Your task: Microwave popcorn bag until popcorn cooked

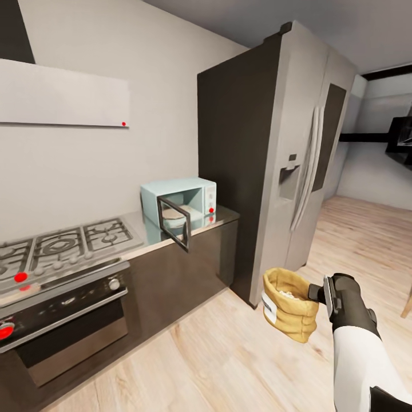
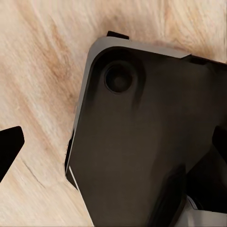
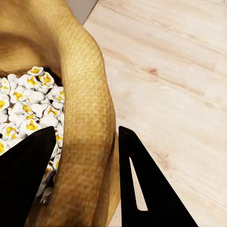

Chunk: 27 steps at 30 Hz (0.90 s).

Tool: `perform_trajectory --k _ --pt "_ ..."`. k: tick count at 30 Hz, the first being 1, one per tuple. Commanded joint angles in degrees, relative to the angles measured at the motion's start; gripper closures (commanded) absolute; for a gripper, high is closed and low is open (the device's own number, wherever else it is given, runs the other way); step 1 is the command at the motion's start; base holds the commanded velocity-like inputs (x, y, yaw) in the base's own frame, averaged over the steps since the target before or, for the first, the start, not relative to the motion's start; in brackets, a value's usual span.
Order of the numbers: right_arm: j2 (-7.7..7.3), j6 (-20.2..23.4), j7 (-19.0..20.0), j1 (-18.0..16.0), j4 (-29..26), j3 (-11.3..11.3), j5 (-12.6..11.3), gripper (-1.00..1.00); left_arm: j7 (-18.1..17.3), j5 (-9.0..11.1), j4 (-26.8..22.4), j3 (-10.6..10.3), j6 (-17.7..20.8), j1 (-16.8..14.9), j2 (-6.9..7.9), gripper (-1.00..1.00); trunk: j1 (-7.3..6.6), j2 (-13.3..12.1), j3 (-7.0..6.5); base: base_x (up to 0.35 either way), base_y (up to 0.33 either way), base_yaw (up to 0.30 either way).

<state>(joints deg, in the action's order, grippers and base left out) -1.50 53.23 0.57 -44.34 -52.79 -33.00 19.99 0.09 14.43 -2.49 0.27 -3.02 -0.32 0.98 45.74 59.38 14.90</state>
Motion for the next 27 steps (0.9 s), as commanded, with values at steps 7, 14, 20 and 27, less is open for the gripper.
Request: perform_trajectory --k 7,14,20,27 --pt "0.00 0.2 0.0 0.0 0.0 0.0 0.2 1.00 0.0 0.2 0.0 0.0 -0.2 0.0 0.06 -1.00 0.03 0.0 0.07 0.282 -0.173 0.000" --pt "0.00 0.2 0.0 0.0 0.0 0.0 0.2 1.00 0.0 0.2 0.0 0.0 -0.1 0.0 0.07 -1.00 0.03 0.0 0.07 0.282 -0.168 0.000" --pt "0.00 0.2 0.0 0.0 0.0 0.0 0.2 1.00 0.1 0.2 0.0 0.1 0.1 0.0 0.07 -1.00 0.03 0.0 0.07 0.296 -0.127 0.000" --pt "0.19 0.1 0.1 0.0 0.0 0.0 1.9 1.00 0.1 0.3 0.0 0.1 0.2 0.0 0.07 -1.00 0.03 0.0 0.07 0.300 -0.106 0.000"
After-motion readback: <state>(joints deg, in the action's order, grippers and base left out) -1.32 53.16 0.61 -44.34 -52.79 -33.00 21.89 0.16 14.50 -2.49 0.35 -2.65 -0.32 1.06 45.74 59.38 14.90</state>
